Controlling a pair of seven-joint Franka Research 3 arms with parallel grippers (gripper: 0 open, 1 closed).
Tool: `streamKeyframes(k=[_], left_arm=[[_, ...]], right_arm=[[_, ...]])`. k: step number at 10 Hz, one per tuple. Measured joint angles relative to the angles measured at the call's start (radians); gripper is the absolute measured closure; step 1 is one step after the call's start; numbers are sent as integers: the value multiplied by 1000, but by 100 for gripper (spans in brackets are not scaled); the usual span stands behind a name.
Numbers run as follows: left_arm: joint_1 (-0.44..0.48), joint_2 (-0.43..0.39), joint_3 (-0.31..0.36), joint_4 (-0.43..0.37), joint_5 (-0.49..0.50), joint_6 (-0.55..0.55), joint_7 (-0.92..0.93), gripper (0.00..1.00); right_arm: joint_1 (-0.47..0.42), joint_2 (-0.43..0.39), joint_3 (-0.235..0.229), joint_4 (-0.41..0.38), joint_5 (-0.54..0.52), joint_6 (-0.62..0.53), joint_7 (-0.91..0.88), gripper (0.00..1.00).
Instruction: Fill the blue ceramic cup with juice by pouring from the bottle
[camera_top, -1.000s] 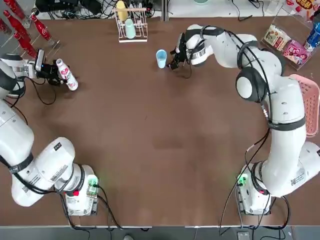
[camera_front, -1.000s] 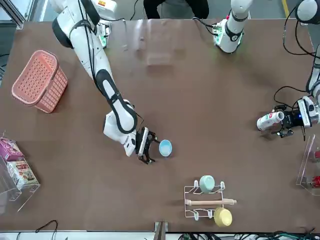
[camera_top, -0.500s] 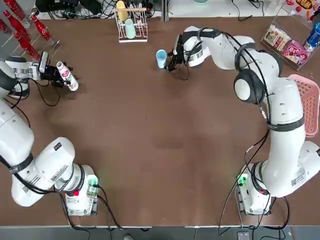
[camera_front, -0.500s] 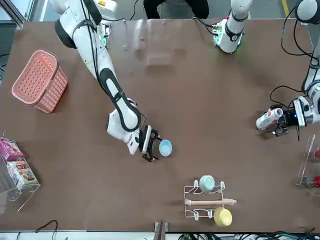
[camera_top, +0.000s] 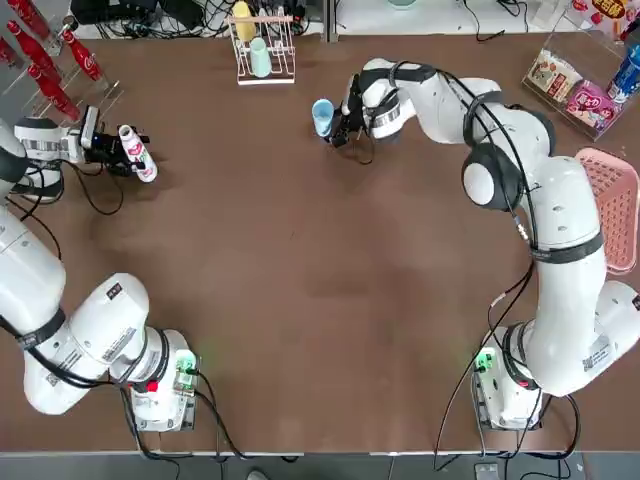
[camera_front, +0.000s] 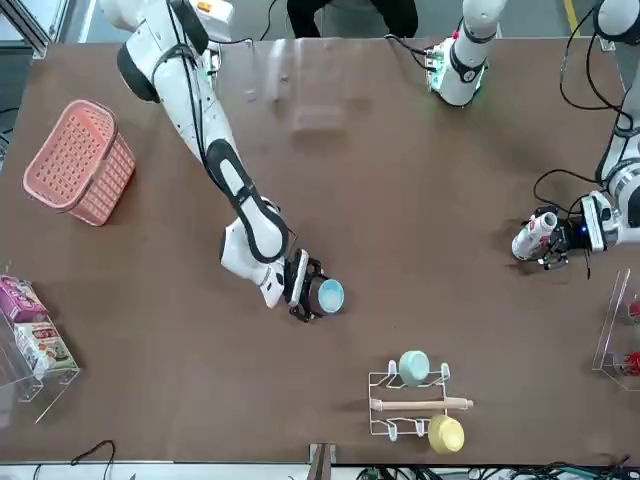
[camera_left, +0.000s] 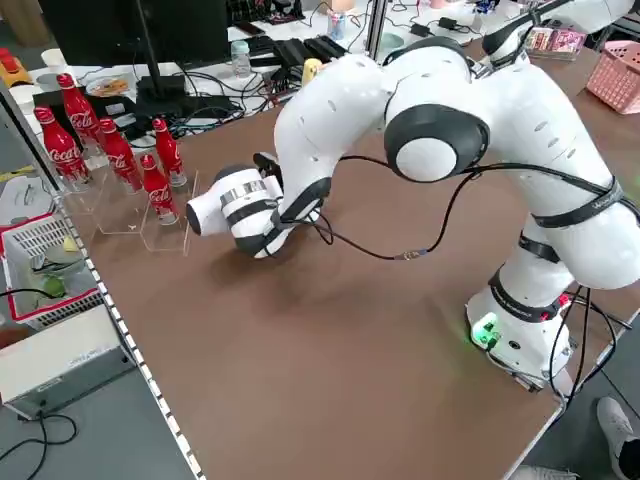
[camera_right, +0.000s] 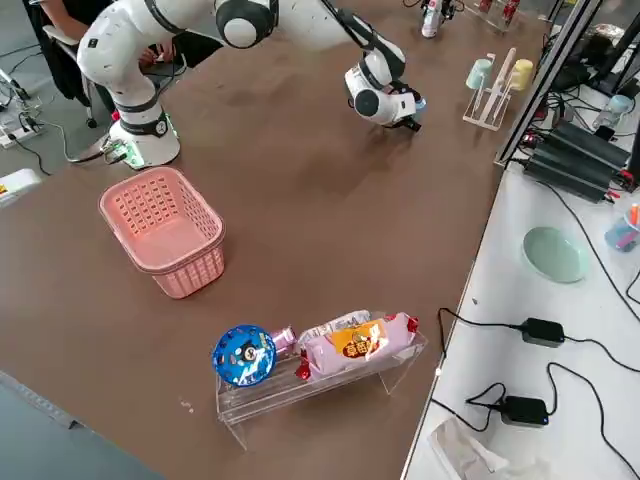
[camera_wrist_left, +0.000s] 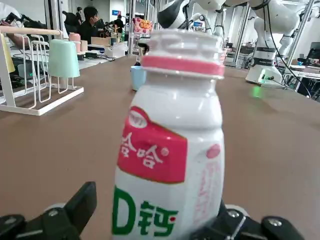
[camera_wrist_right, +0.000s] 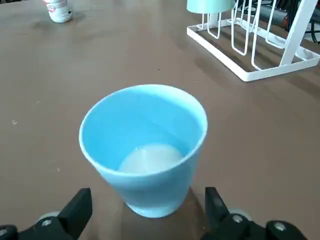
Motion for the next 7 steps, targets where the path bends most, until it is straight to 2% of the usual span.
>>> streamKeyframes(k=[1, 2, 3, 4, 6, 7], left_arm=[[1, -1, 0, 0, 0, 0, 0, 8], [5, -2, 0, -1, 0, 0, 0, 19], [11, -2, 0, -2, 0, 0, 0, 37], [15, -3, 0, -4, 0, 0, 2, 42], [16, -4, -1, -4, 0, -1, 3, 44], [17, -9, -6, -4, 0, -2, 3, 51]], right_arm=[[3, 1, 0, 5, 1, 0, 0, 0], [5, 4, 0, 8, 3, 0, 0, 0], [6, 8, 0, 12, 3, 0, 0, 0], [7, 15, 1, 19, 3, 0, 0, 2], [14, 34, 3, 50, 4, 0, 0, 3], [16, 40, 3, 59, 4, 1, 0, 5]])
